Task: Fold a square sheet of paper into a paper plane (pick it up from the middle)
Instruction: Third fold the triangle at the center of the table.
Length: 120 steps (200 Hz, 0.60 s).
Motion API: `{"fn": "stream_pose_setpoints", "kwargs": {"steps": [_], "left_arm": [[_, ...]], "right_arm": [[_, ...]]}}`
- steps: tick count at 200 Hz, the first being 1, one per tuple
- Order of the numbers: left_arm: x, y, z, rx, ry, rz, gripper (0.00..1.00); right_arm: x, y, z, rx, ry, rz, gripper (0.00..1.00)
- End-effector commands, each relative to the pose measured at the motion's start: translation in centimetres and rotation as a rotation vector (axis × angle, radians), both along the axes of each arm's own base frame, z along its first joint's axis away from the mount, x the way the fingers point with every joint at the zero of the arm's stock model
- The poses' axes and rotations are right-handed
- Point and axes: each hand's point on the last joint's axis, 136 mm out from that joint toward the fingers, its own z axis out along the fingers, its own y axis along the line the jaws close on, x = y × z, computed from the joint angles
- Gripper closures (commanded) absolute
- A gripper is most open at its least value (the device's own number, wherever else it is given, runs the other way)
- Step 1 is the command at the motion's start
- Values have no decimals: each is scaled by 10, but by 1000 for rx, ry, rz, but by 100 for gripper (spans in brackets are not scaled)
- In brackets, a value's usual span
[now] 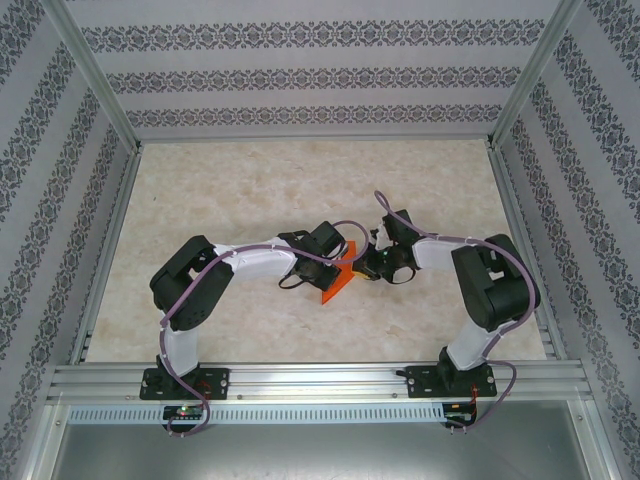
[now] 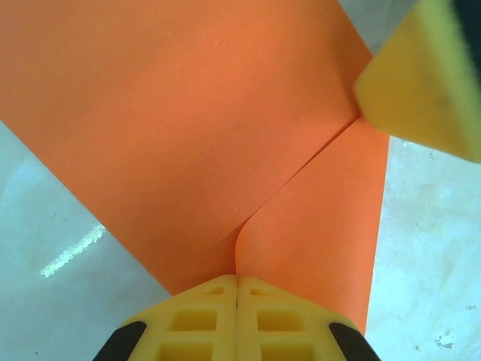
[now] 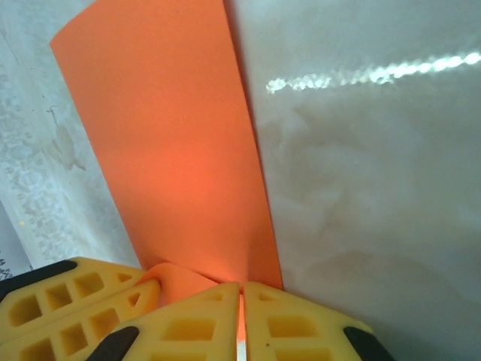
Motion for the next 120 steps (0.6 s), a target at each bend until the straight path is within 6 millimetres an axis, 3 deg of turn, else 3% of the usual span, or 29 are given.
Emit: {"fn": "stream_pose_setpoints", "kwargs": {"steps": [1, 51, 85, 120], "left_arm": [[-1, 11, -15, 42, 39, 21, 96], [1, 10, -15, 38, 35, 32, 96], [-1, 10, -17, 38, 45, 26, 96], [-1, 10, -17, 41, 47, 24, 96]], "right_arm": [[0, 1, 26, 32, -47, -21, 90], [-17, -1, 20, 93, -71, -160, 96], [-22, 17, 34, 165, -143, -153, 97], [-19, 29, 35, 180, -159, -158, 97]]}}
